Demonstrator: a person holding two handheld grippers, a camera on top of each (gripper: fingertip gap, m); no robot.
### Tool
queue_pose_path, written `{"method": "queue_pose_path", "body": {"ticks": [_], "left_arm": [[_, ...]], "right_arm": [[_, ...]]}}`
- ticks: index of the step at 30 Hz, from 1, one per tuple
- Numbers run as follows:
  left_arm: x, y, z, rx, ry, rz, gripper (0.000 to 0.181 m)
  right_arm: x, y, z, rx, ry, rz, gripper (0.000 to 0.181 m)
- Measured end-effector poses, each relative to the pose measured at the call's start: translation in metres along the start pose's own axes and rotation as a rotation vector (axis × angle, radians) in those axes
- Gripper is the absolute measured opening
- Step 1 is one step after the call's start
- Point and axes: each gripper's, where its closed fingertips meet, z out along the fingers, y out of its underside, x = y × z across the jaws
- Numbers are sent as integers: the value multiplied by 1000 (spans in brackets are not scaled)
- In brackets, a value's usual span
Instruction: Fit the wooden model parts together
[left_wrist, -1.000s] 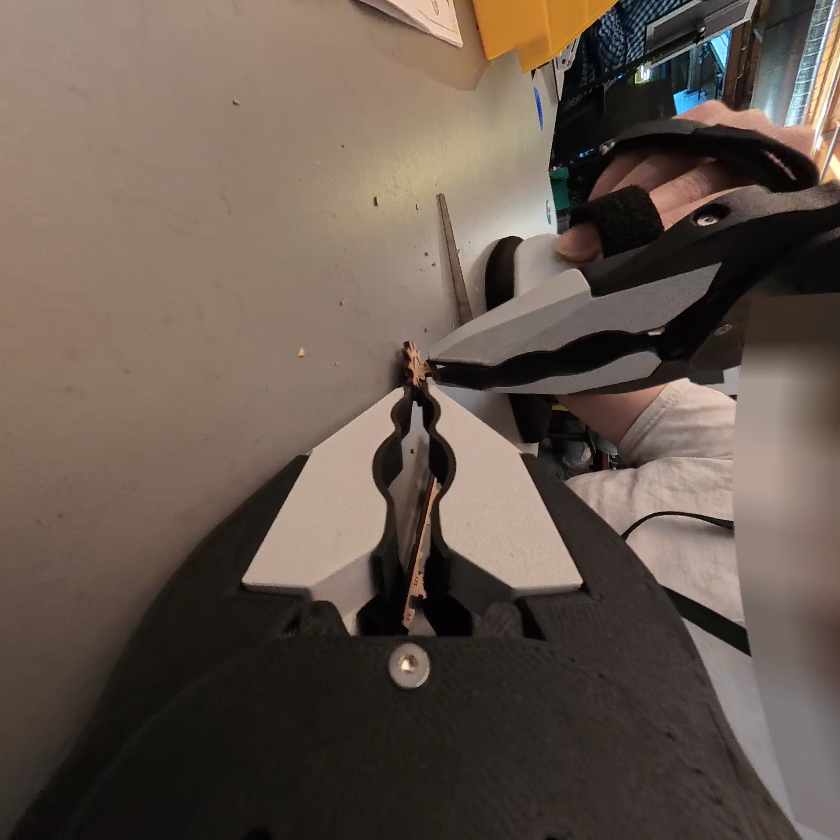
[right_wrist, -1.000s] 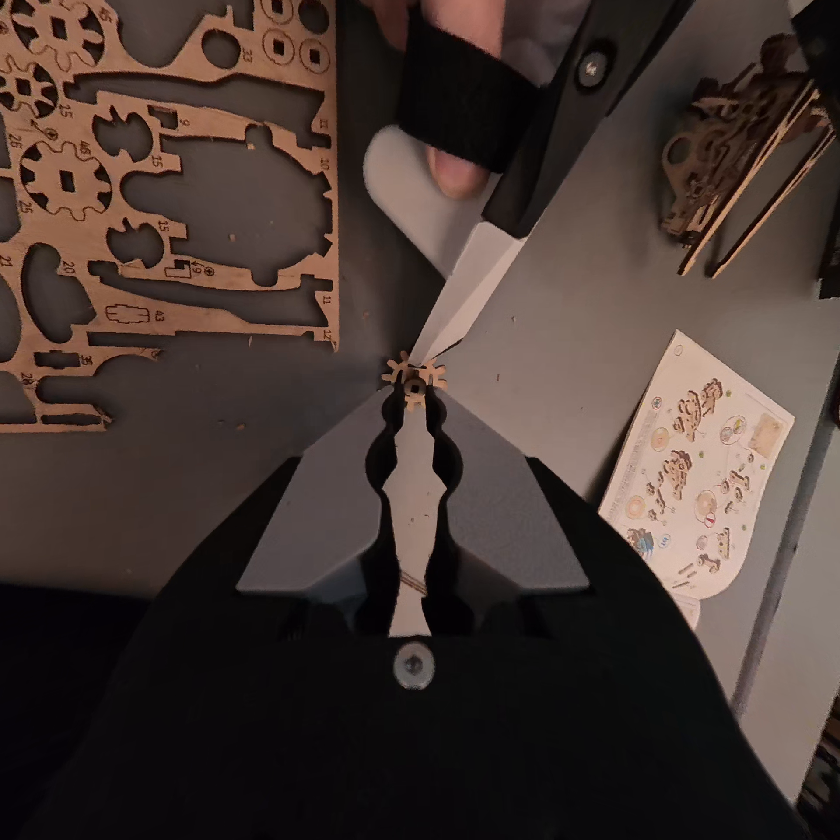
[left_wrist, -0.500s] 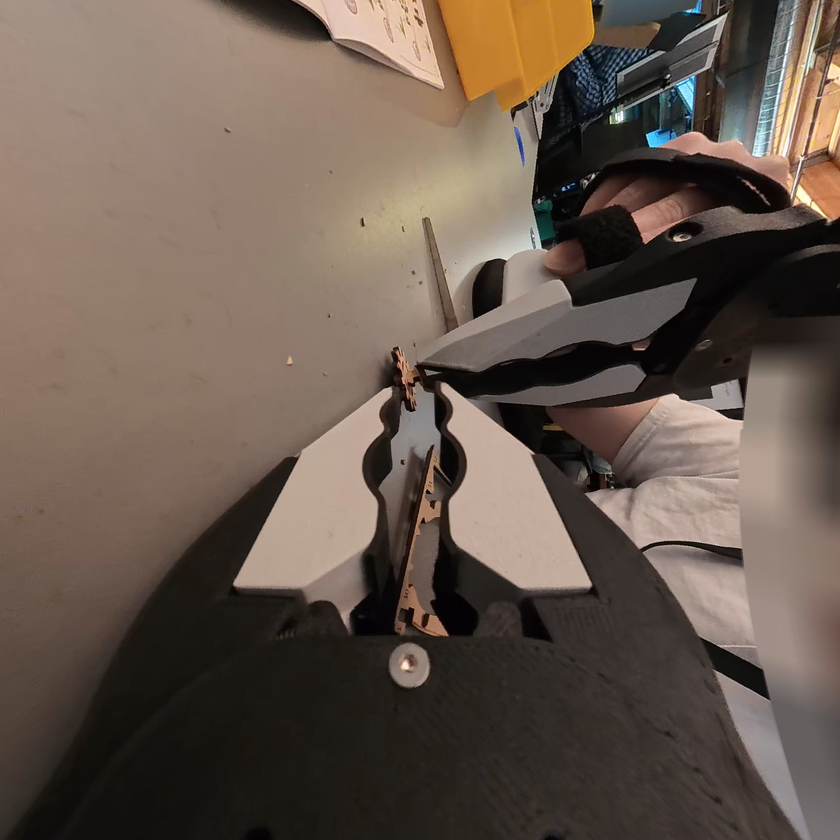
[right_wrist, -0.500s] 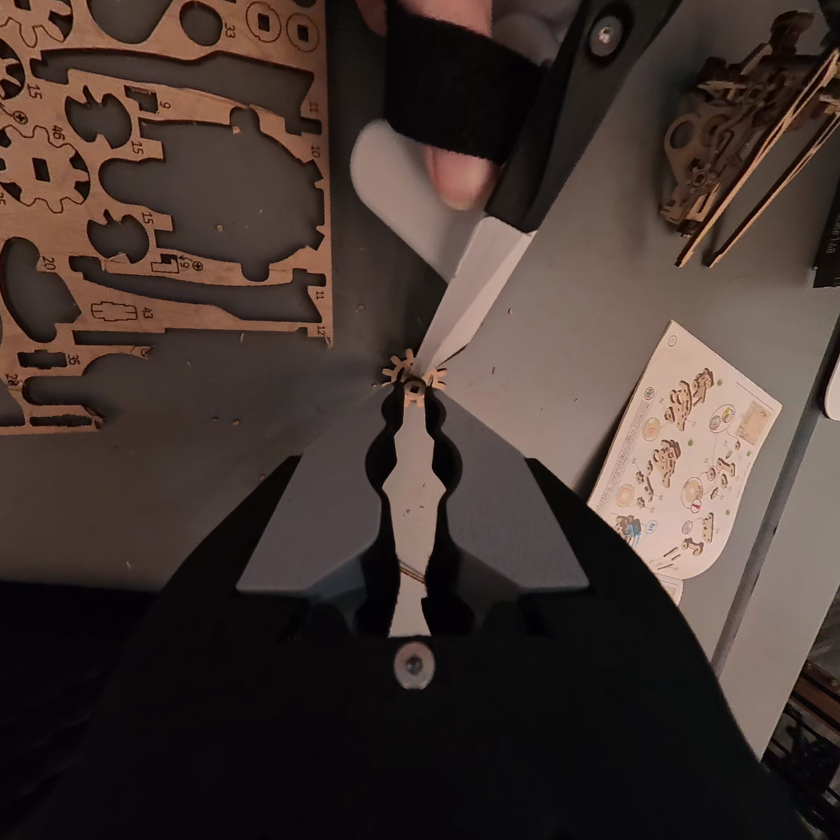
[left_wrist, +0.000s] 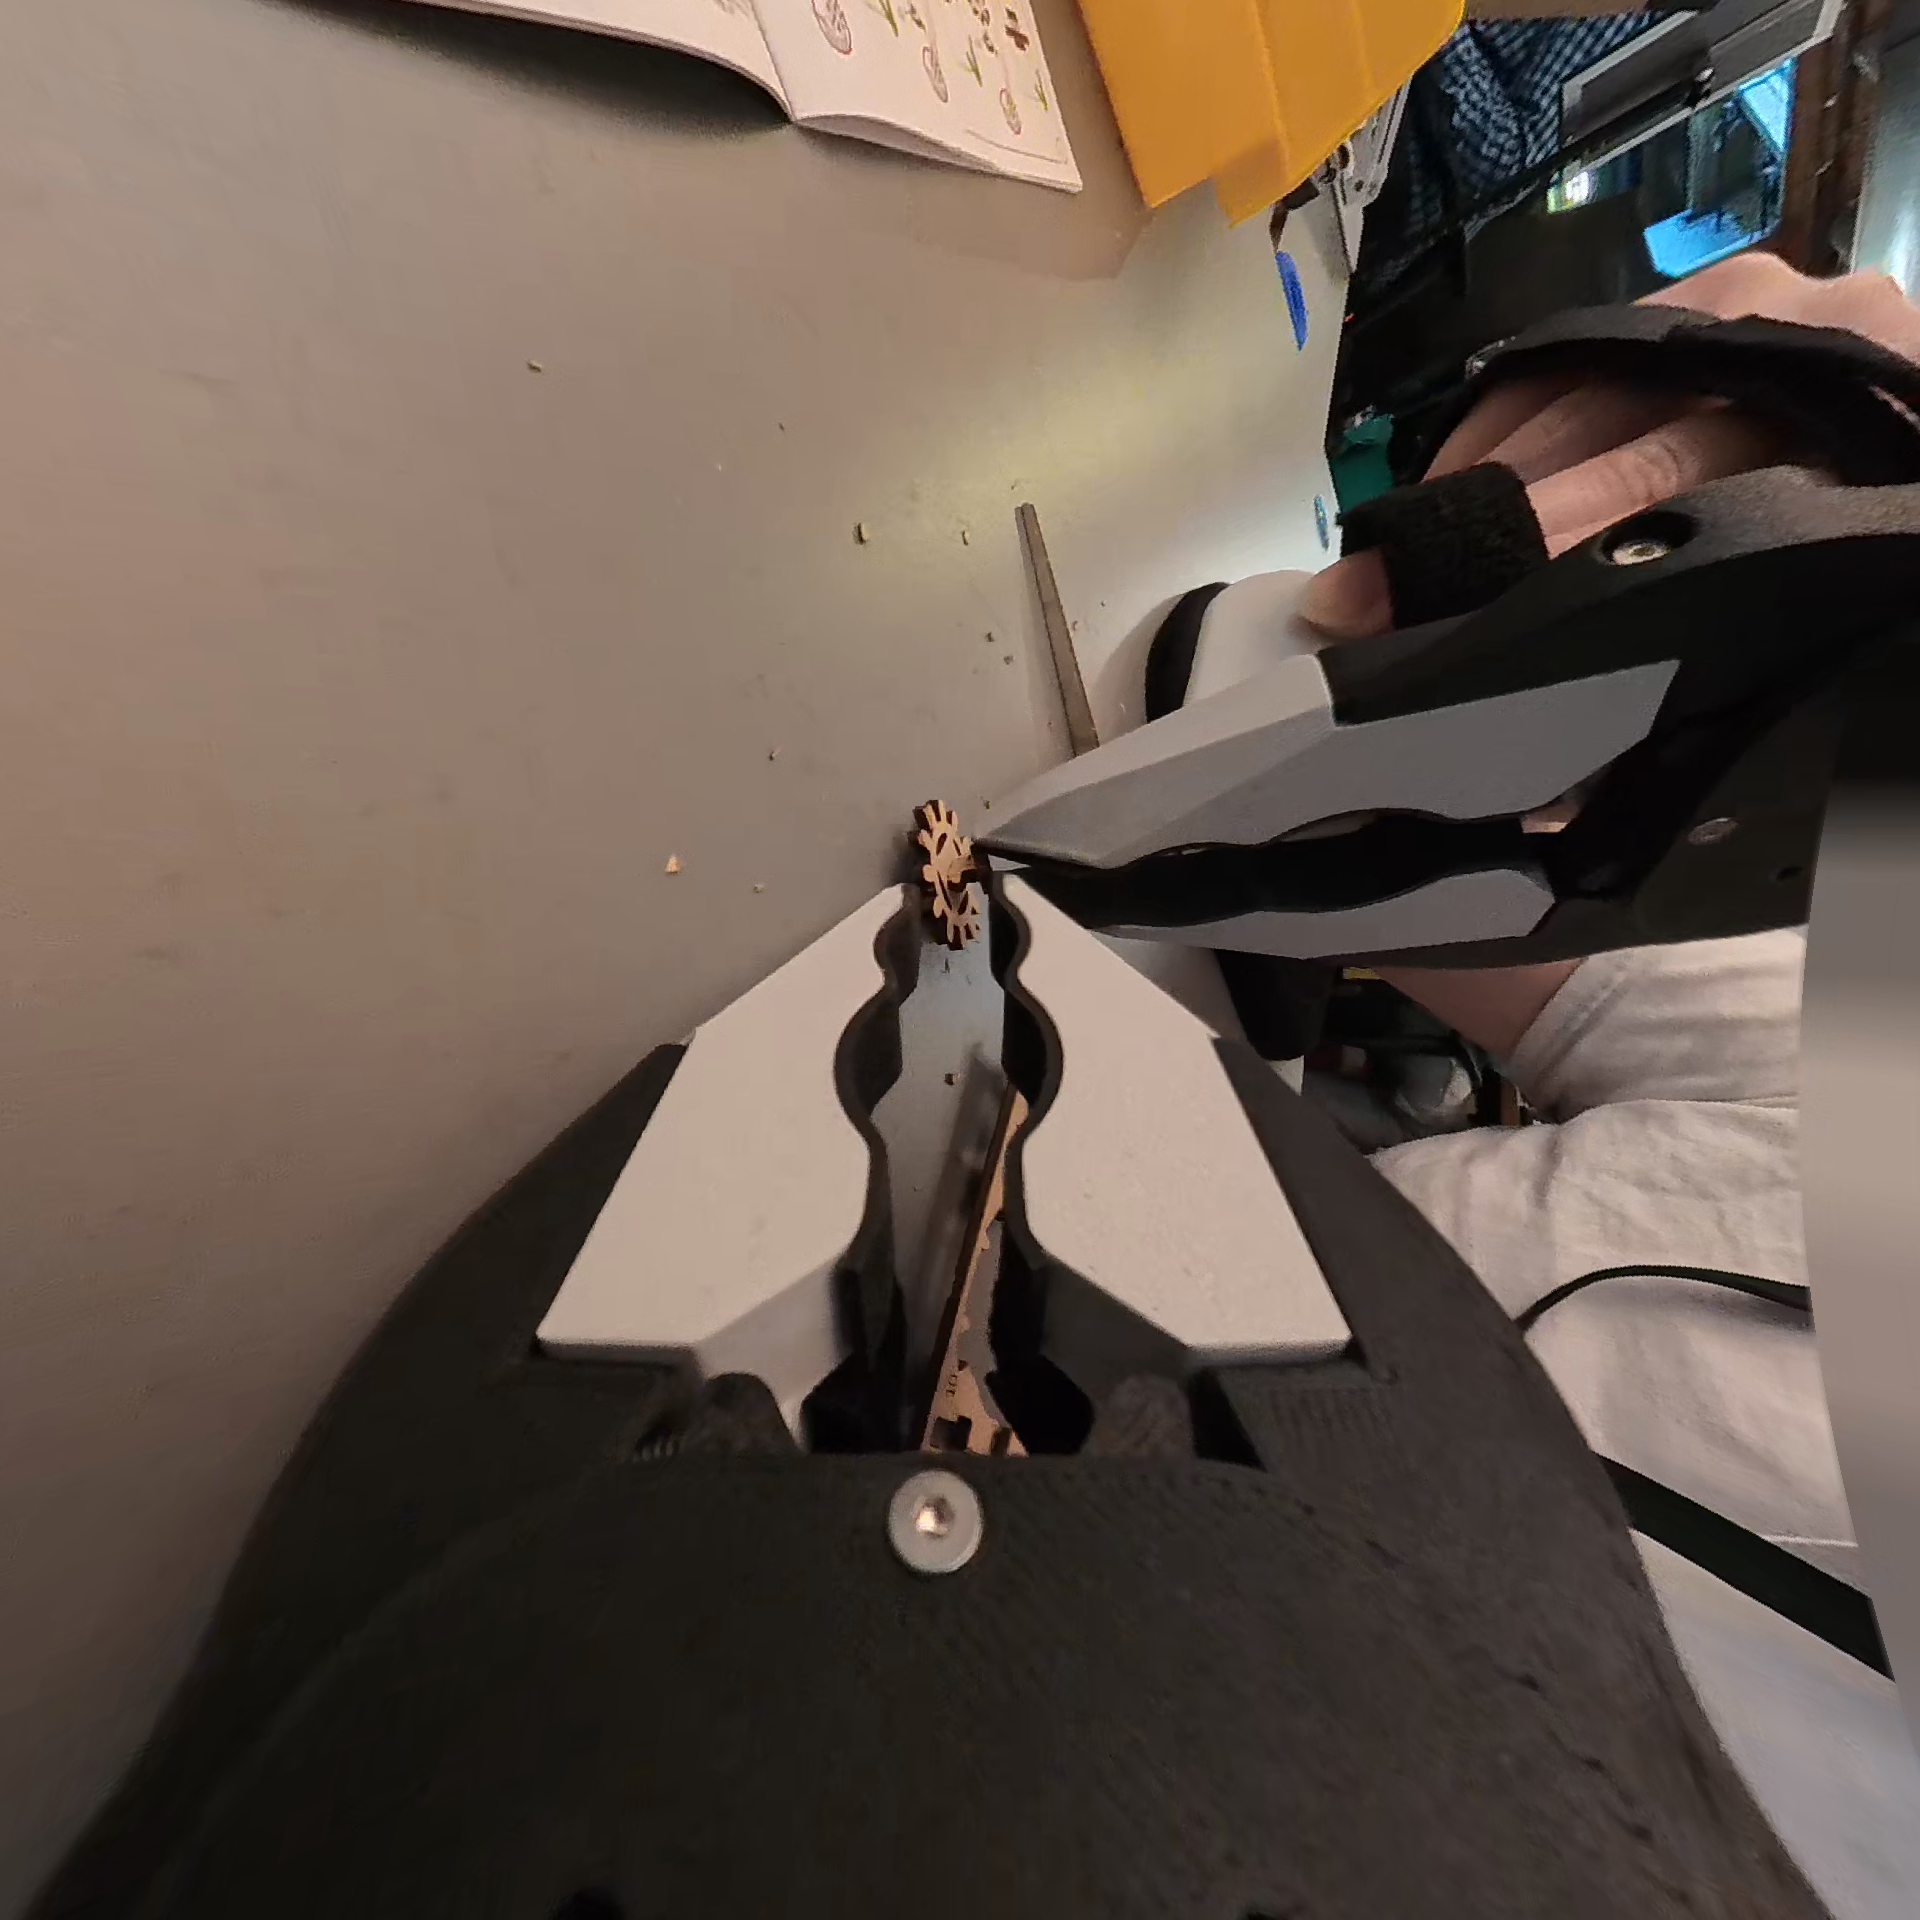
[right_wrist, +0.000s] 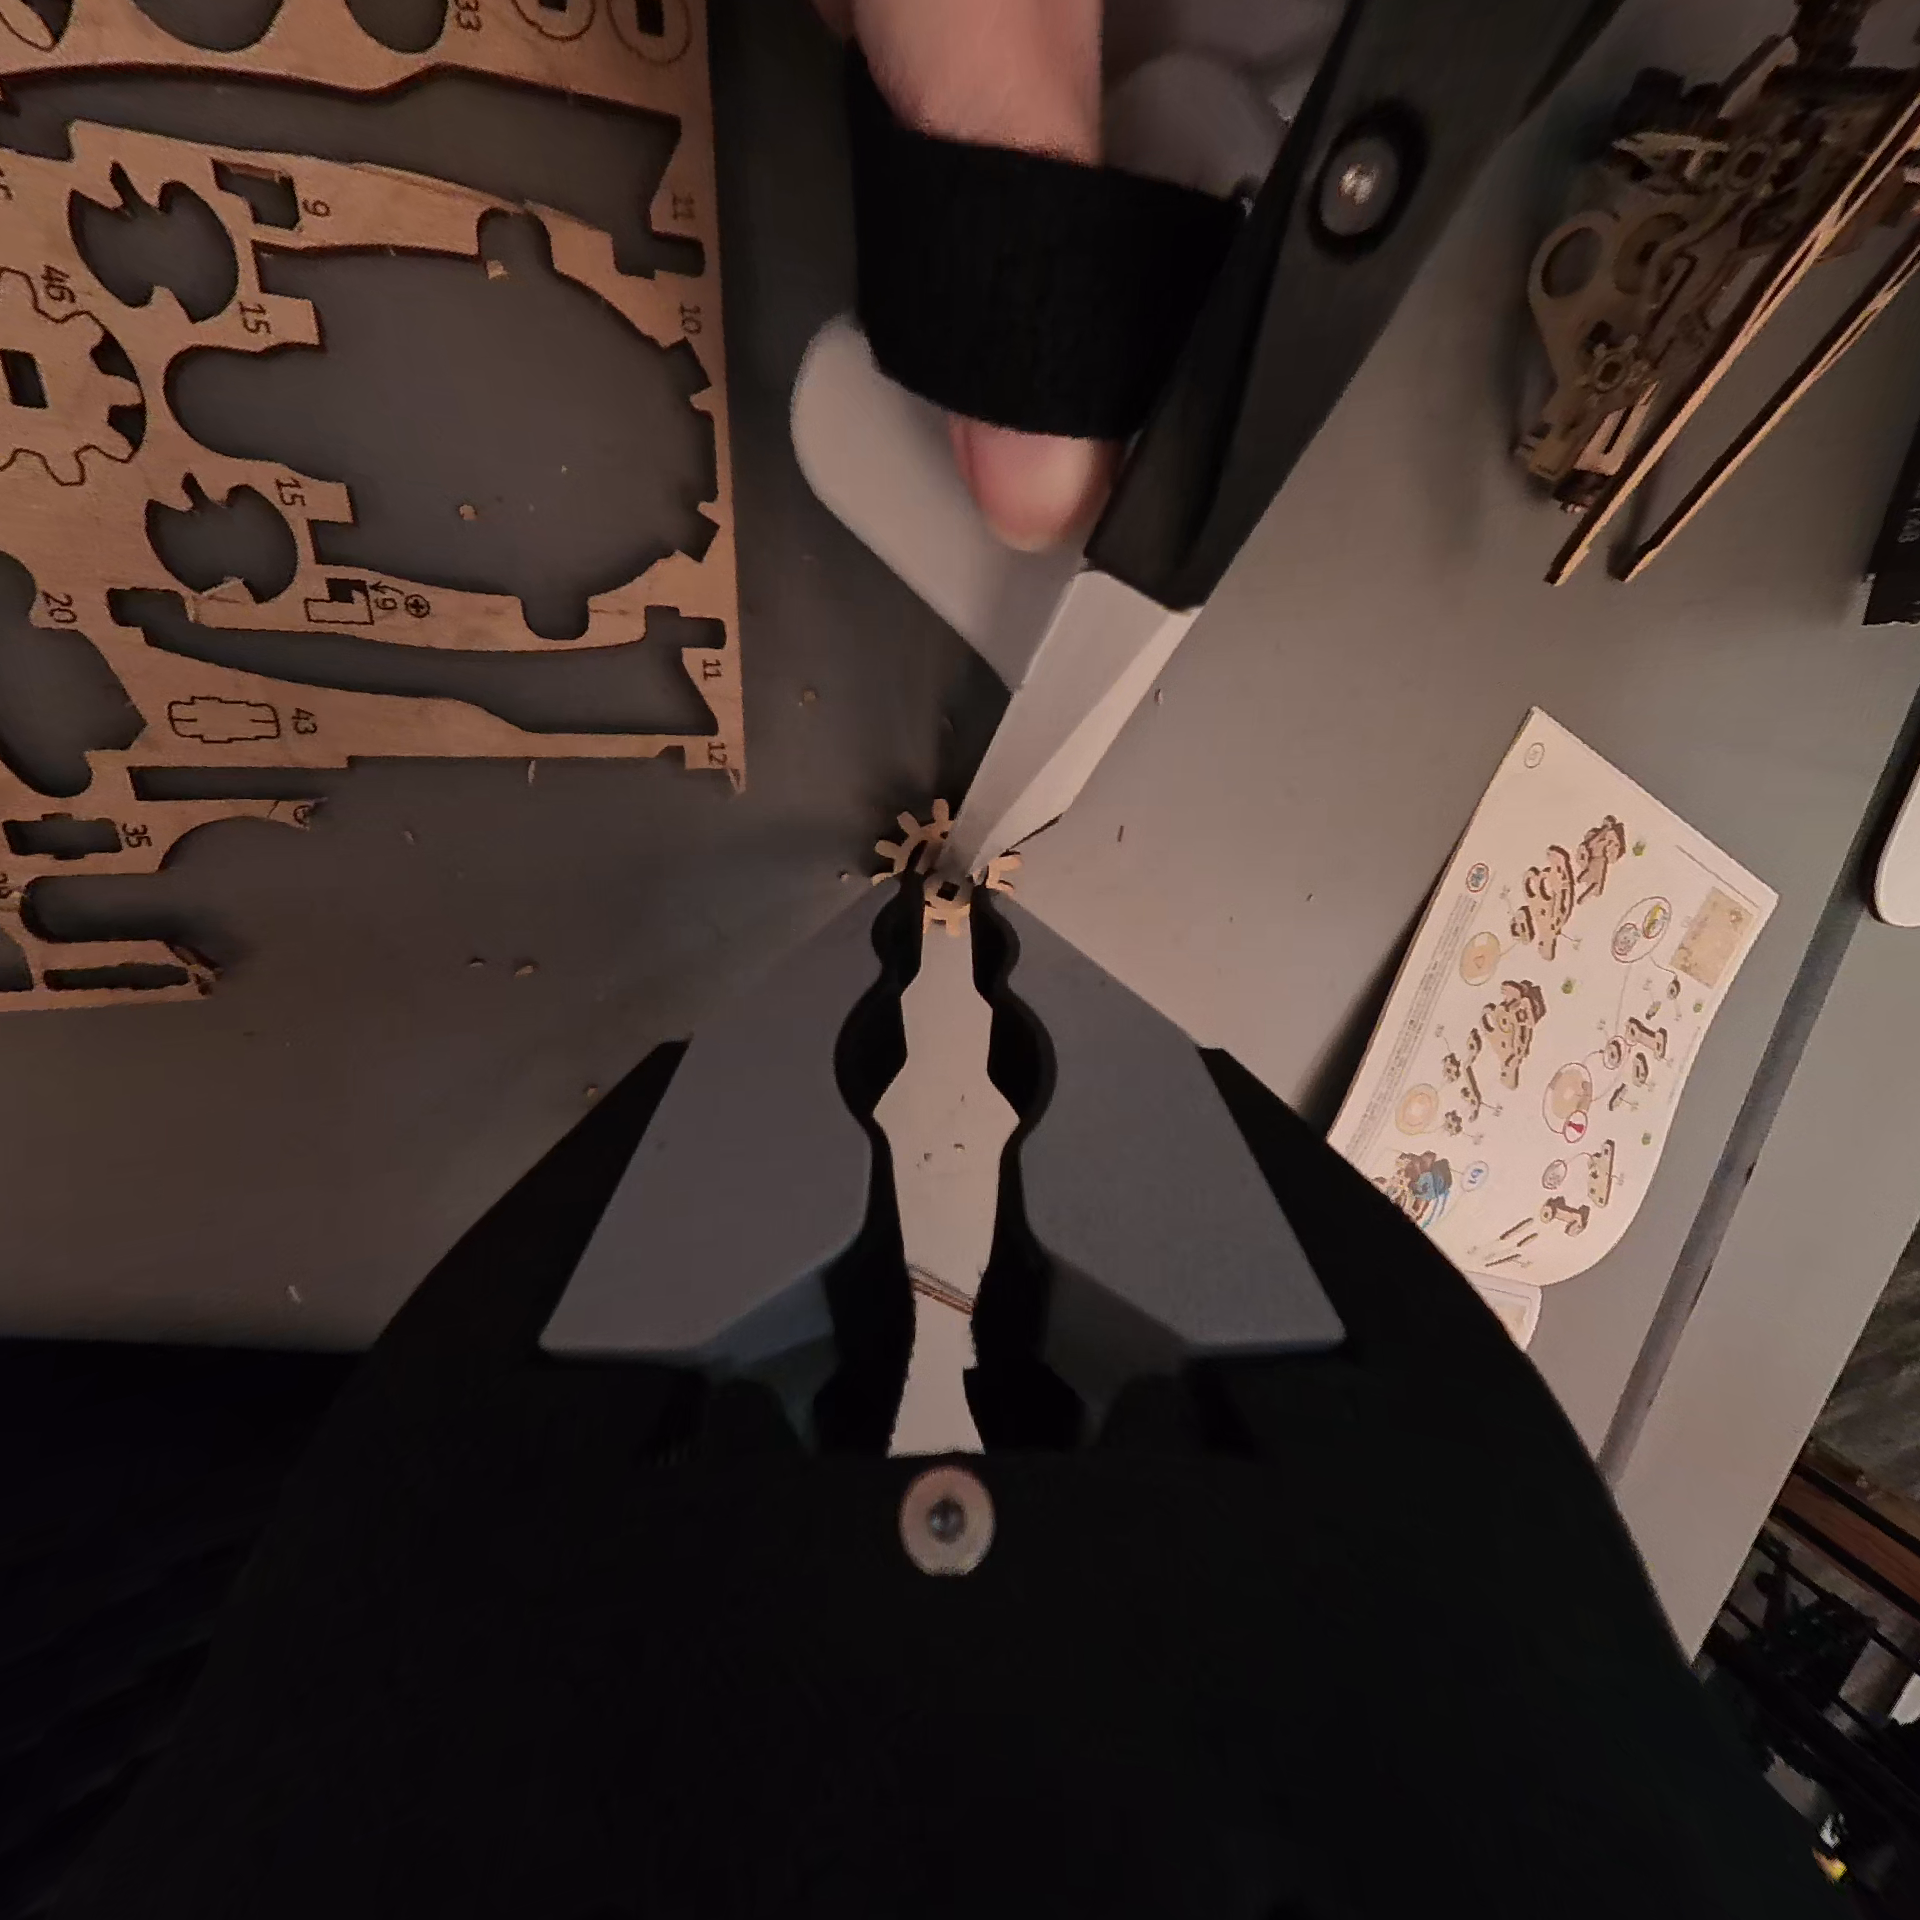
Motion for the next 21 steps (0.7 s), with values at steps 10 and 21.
{"method": "queue_pose_path", "body": {"ticks": [10, 21], "left_arm": [[4, -3, 0, 29, 38, -40, 18], [-3, -2, 2, 26, -10, -16, 4]], "right_arm": [[2, 2, 0, -49, 20, 1, 8], [2, 2, 1, -37, 19, 10, 7]]}}
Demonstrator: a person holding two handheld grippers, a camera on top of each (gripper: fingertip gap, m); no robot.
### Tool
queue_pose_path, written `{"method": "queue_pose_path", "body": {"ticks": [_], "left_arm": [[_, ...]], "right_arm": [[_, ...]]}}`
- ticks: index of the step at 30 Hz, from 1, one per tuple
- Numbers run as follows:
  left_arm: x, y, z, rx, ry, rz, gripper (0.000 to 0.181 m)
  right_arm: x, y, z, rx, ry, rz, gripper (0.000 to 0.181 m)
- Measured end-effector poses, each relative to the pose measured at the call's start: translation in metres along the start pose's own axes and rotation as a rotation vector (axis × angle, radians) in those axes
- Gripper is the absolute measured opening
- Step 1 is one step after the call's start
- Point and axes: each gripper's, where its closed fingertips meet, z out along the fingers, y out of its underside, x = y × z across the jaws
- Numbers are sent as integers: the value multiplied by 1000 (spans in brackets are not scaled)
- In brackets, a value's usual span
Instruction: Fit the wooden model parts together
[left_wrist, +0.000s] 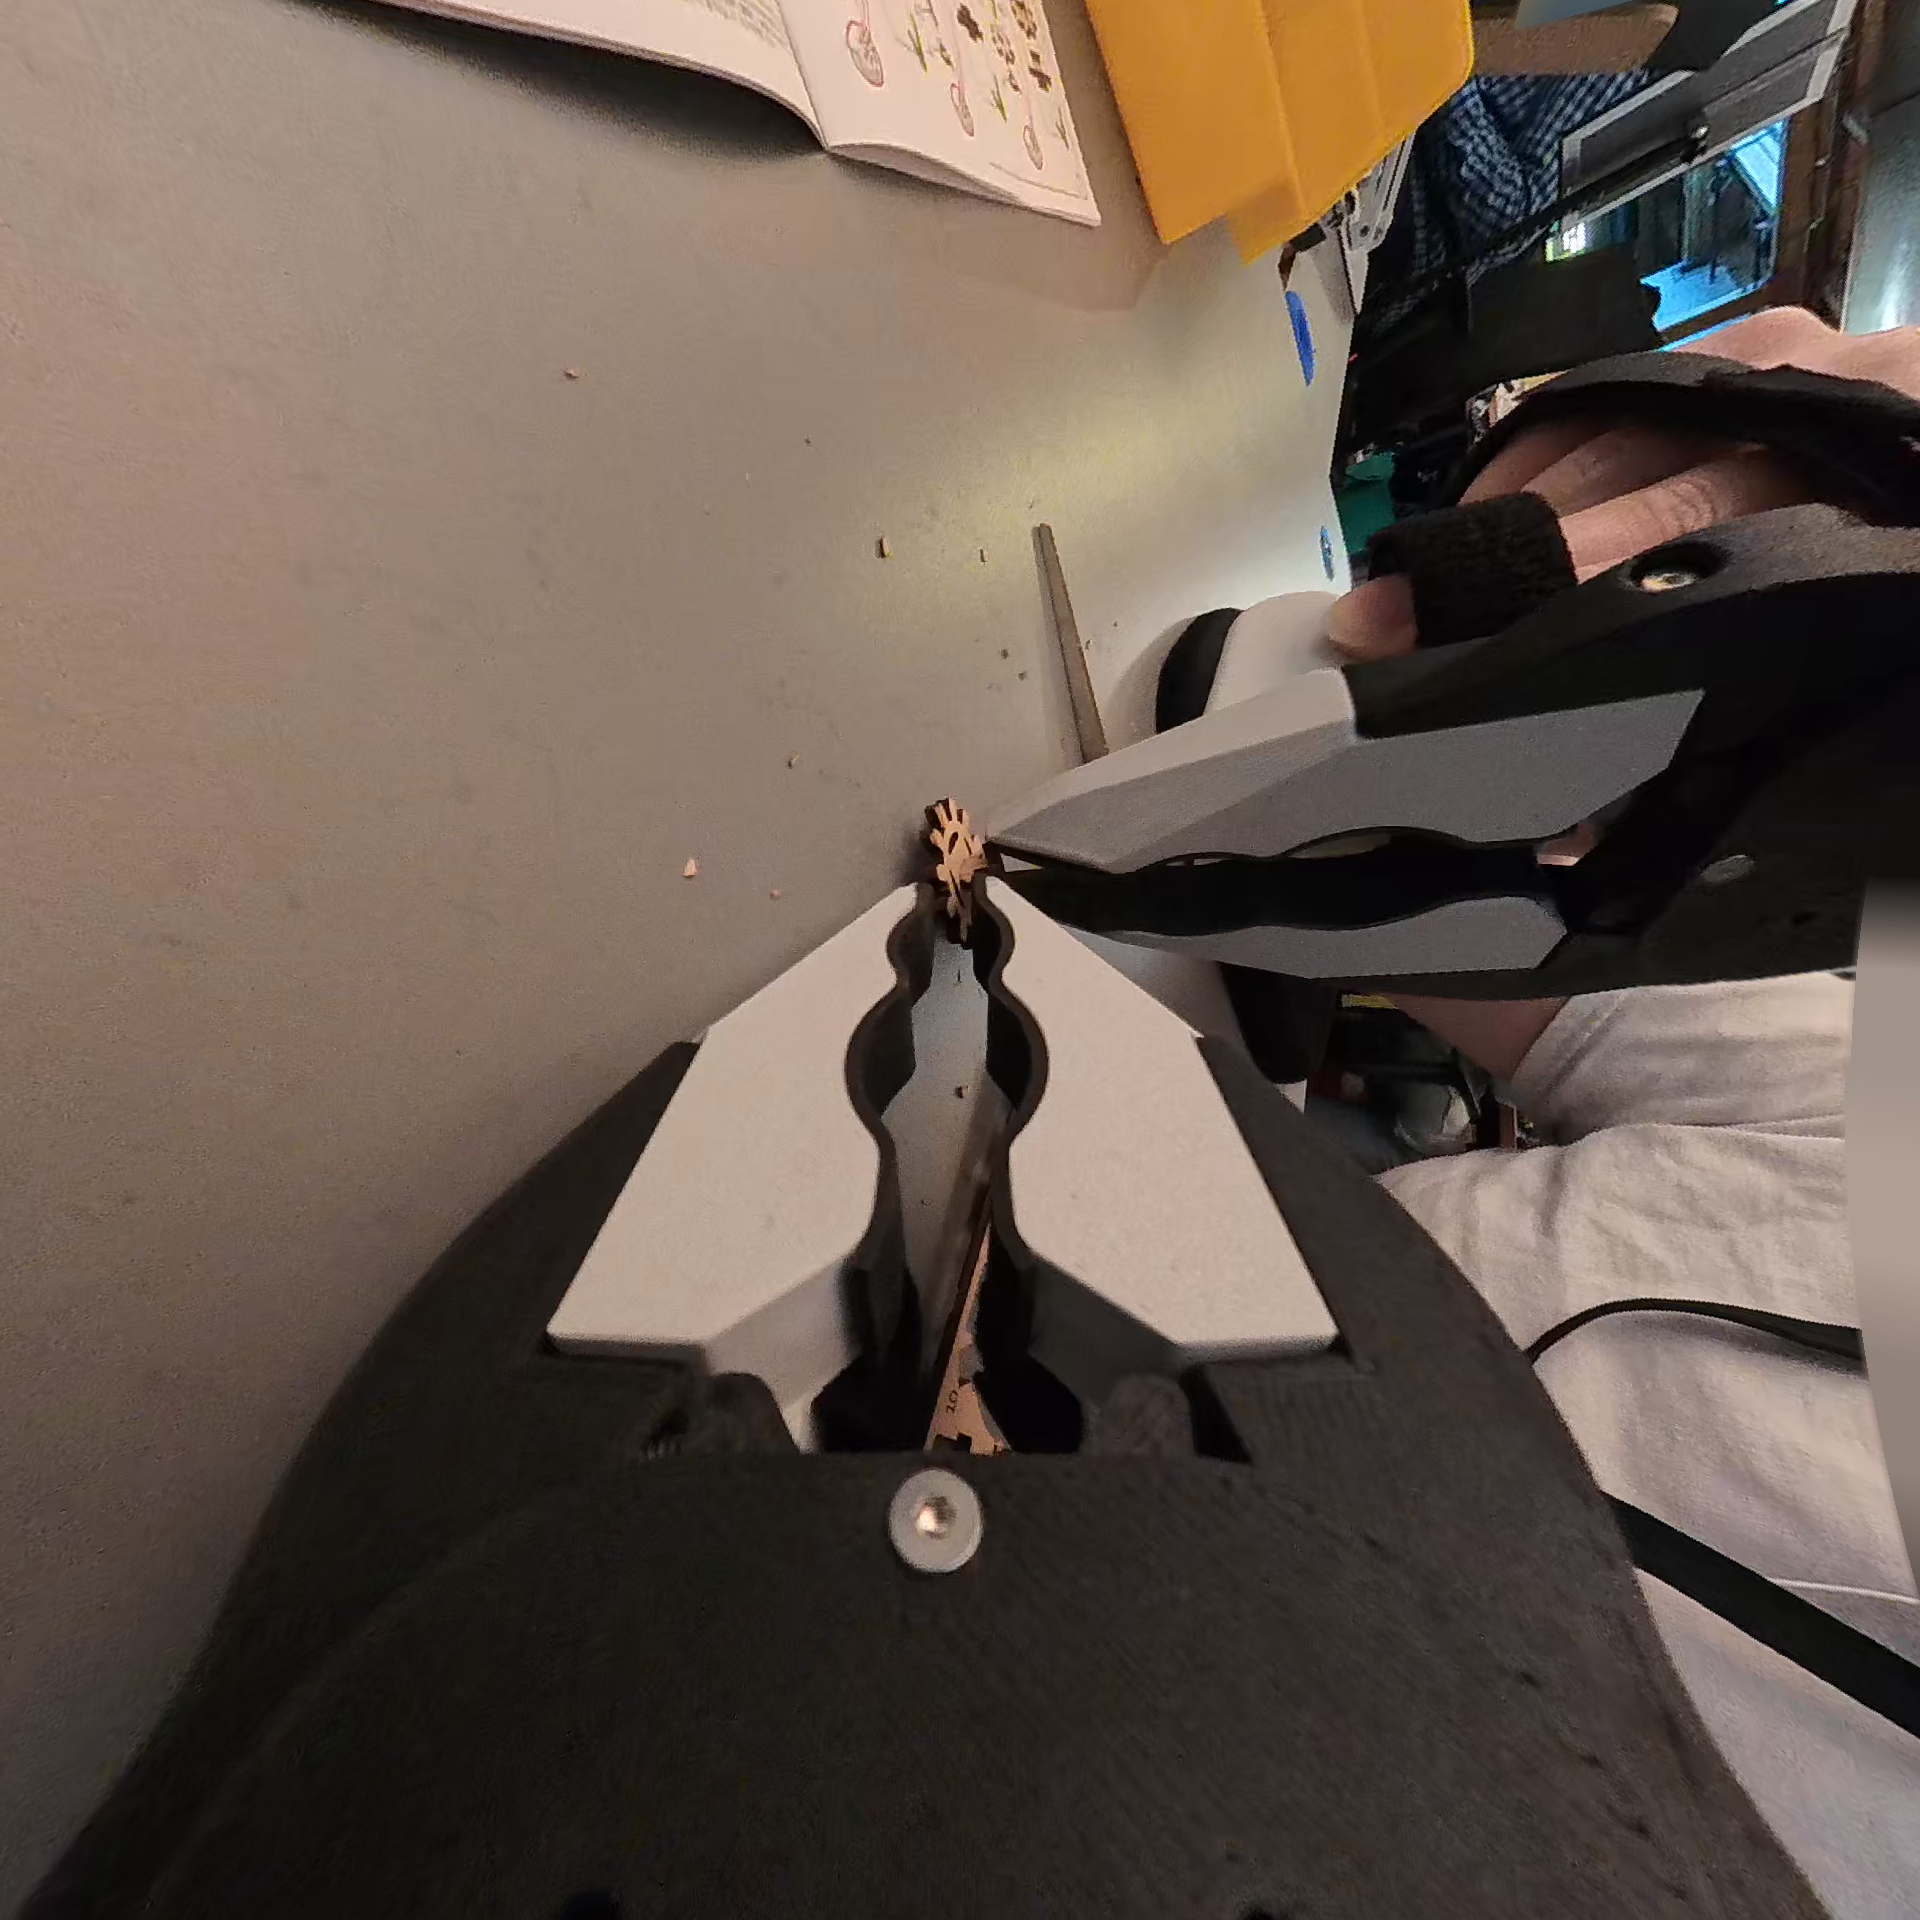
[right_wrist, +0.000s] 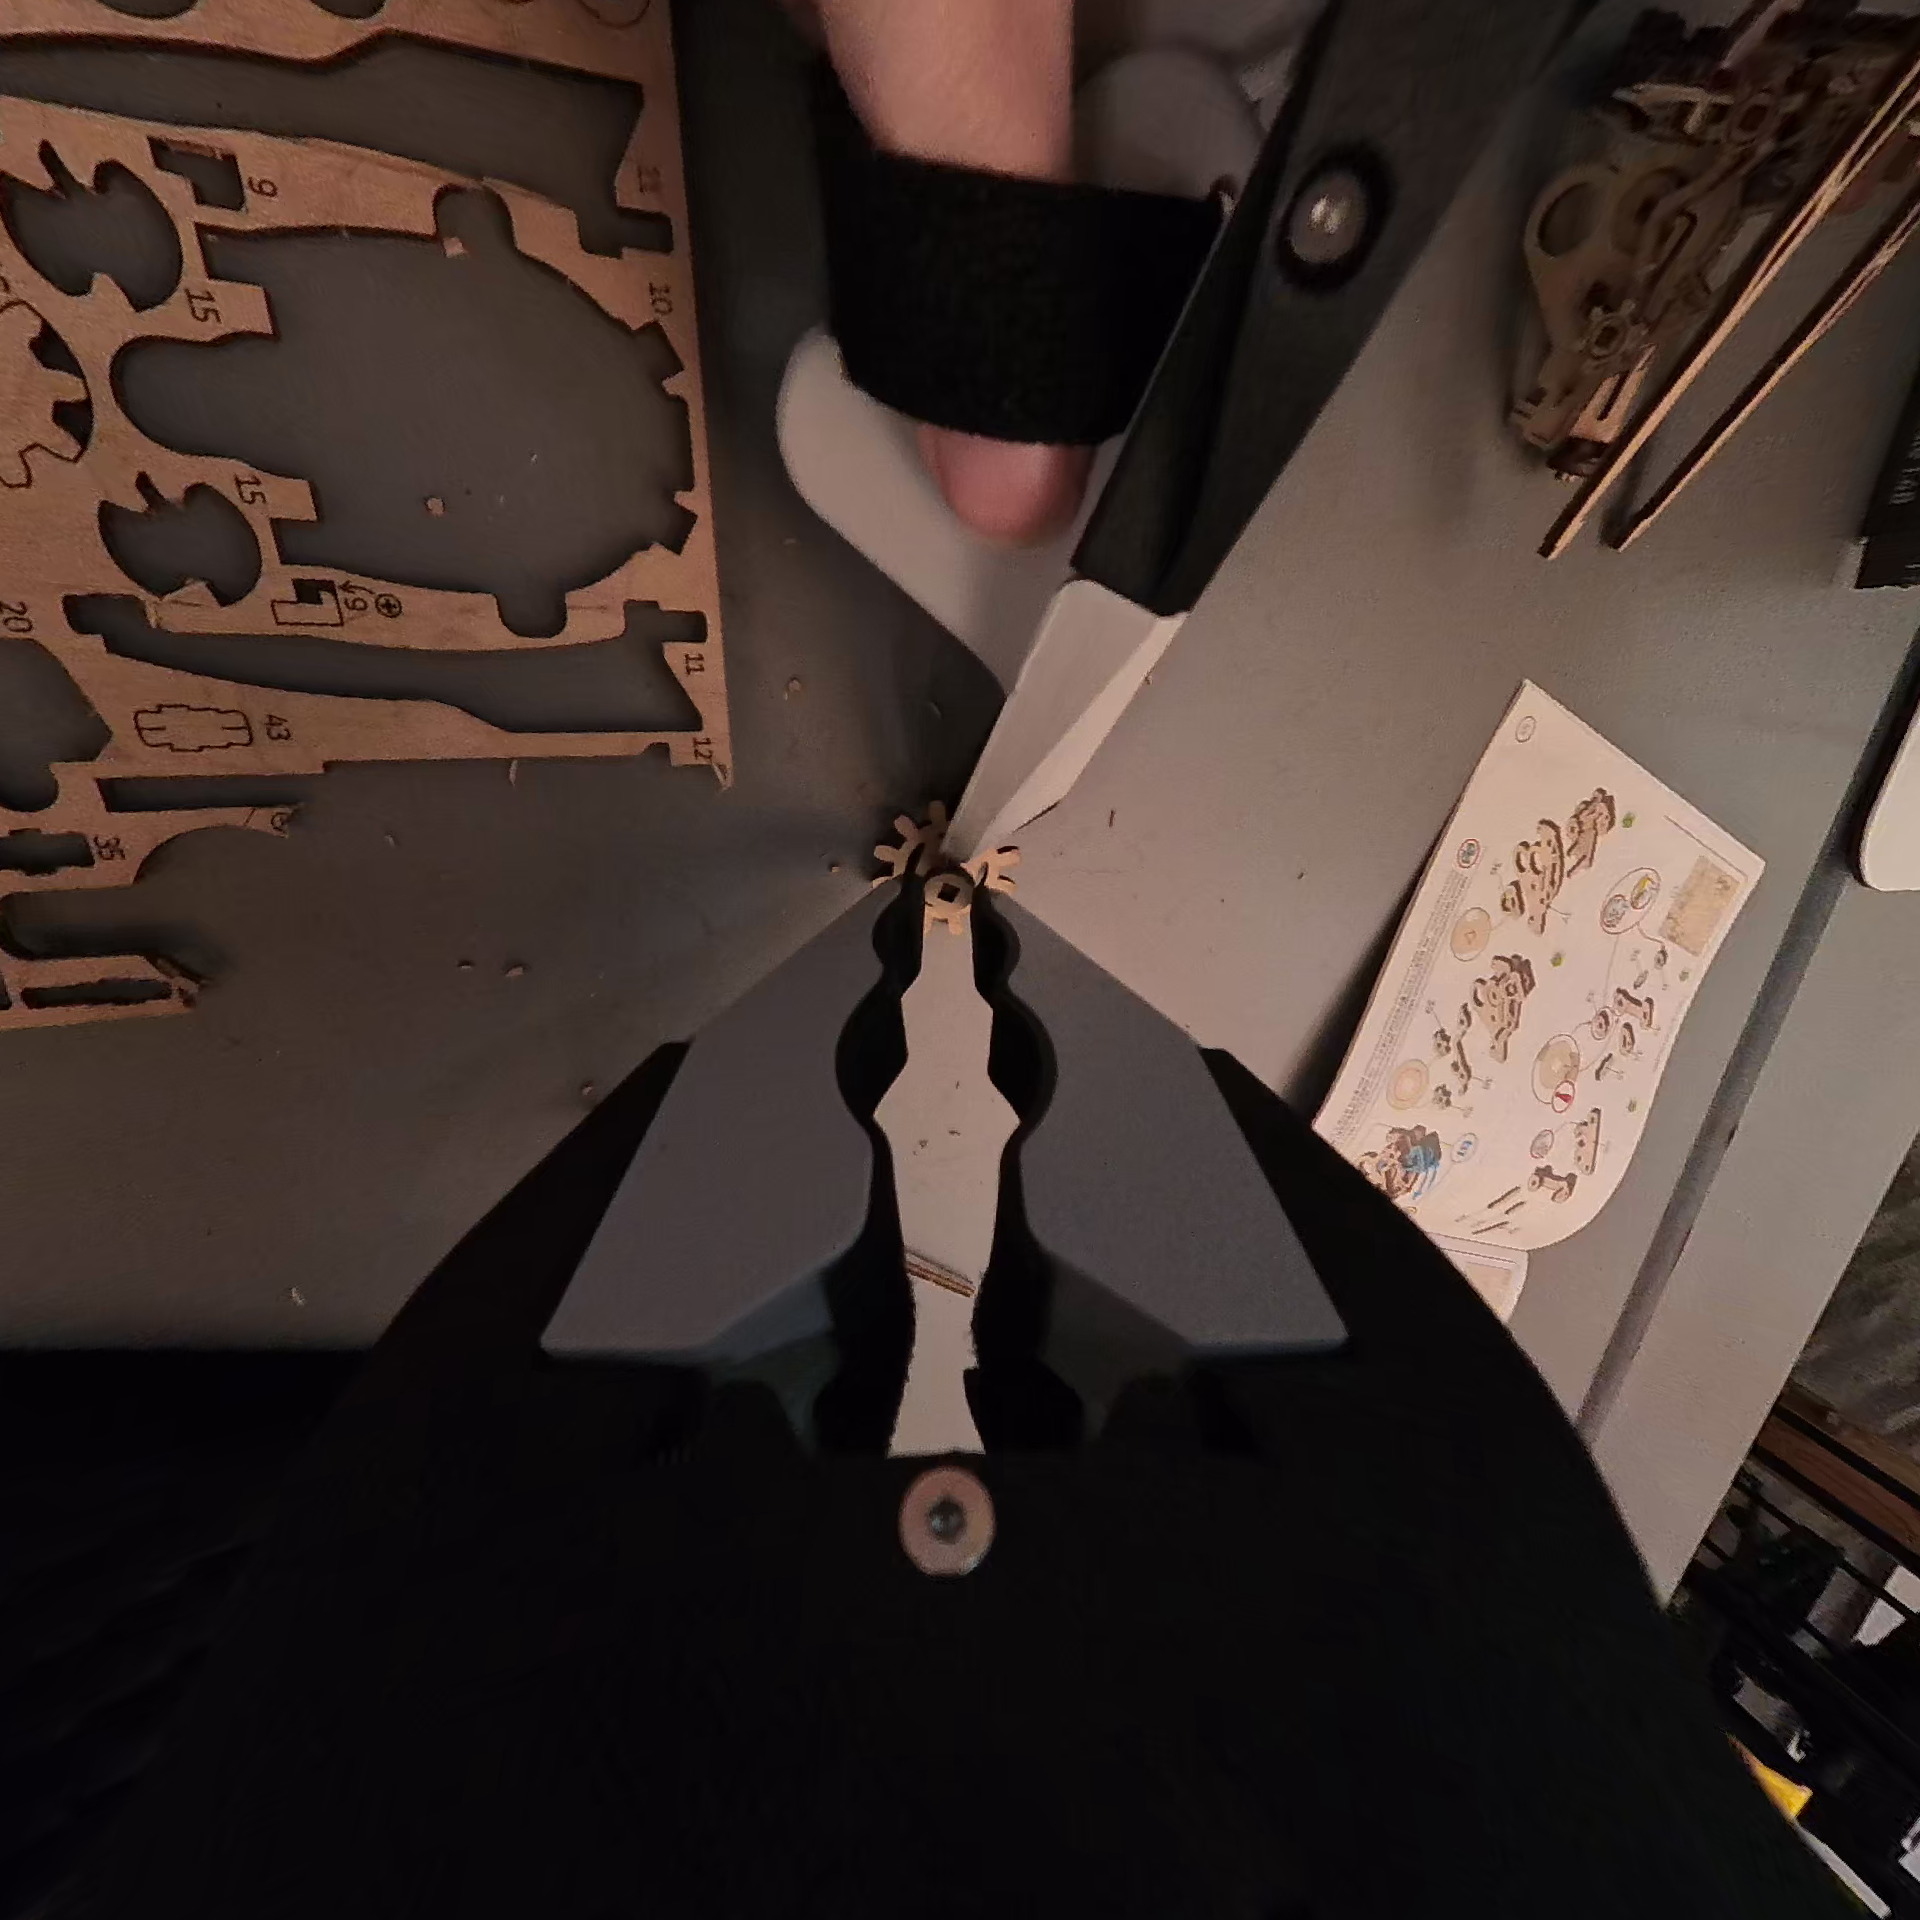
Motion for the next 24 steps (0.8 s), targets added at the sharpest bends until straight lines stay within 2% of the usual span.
{"method": "queue_pose_path", "body": {"ticks": [2, 4, 8, 10, 16, 24], "left_arm": [[1, 0, 0, 3, 11, -4, 6], [6, -1, -2, 13, 51, -30, 19], [6, -3, -2, 26, 46, -25, 17], [2, -3, -1, 26, 4, 6, 9], [1, -4, 0, 31, -38, 56, 10], [3, -3, 0, 36, -35, 39, 16]], "right_arm": [[0, 0, 0, 3, -3, 5, 7], [0, 0, 0, 4, 1, 3, 7], [1, 0, 1, -12, 1, 4, 7], [1, 0, 0, -13, -1, 4, 7], [1, 1, 0, -35, 10, 11, 7], [1, 1, 0, -61, 31, 45, 7]]}}
